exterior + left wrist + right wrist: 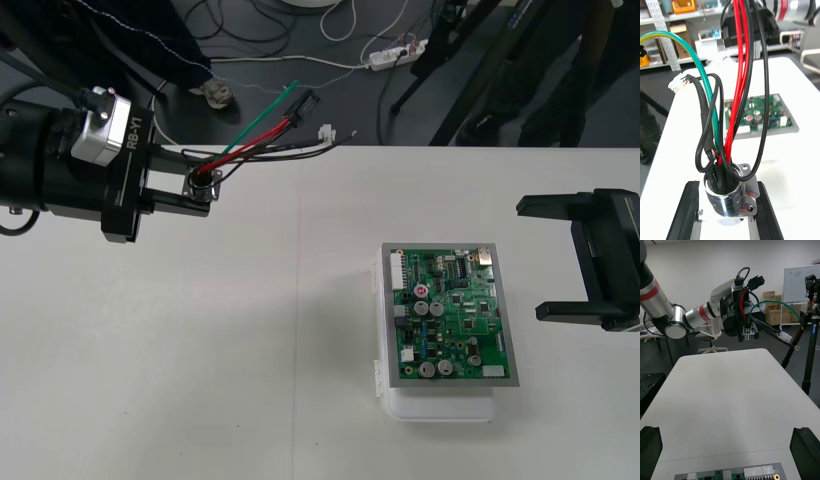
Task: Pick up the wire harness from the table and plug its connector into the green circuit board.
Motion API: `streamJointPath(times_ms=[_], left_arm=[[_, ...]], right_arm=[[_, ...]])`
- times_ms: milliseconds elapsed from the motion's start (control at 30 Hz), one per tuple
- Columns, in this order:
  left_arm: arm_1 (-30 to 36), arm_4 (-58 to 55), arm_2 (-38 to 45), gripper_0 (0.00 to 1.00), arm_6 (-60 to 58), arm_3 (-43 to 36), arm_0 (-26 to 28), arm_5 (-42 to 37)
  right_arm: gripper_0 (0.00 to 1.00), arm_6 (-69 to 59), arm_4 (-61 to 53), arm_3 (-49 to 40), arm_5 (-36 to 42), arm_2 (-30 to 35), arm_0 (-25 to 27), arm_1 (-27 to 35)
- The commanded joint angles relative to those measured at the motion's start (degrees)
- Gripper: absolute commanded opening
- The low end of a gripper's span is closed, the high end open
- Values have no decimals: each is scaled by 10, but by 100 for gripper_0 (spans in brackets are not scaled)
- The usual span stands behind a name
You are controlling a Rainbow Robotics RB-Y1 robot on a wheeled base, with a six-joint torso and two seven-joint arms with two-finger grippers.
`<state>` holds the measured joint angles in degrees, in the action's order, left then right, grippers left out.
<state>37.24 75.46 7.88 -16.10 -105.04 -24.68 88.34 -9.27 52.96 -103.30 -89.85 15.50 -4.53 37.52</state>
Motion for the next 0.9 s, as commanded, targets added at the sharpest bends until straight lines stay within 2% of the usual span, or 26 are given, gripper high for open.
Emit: streamJointPath(times_ms=[33, 300, 367, 700, 900], left_arm=[[-49, -11, 17, 0, -30, -27, 33, 17], [-103, -19, -1, 0, -118, -54, 74, 17], [-110, -30, -19, 0, -142, -54, 84, 17], [-119, -64, -100, 0, -196, -54, 118, 17], [-119, -84, -152, 0, -210, -54, 140, 17]], right_arm=[[100, 27, -2, -3, -1, -1, -12, 10], [100, 27, -2, -3, -1, -1, -12, 10], [100, 26, 6, 9, -1, -15, 10, -11], [100, 24, 7, 7, -1, -18, 6, -10], [100, 18, 5, 6, -1, -18, -17, 10]])
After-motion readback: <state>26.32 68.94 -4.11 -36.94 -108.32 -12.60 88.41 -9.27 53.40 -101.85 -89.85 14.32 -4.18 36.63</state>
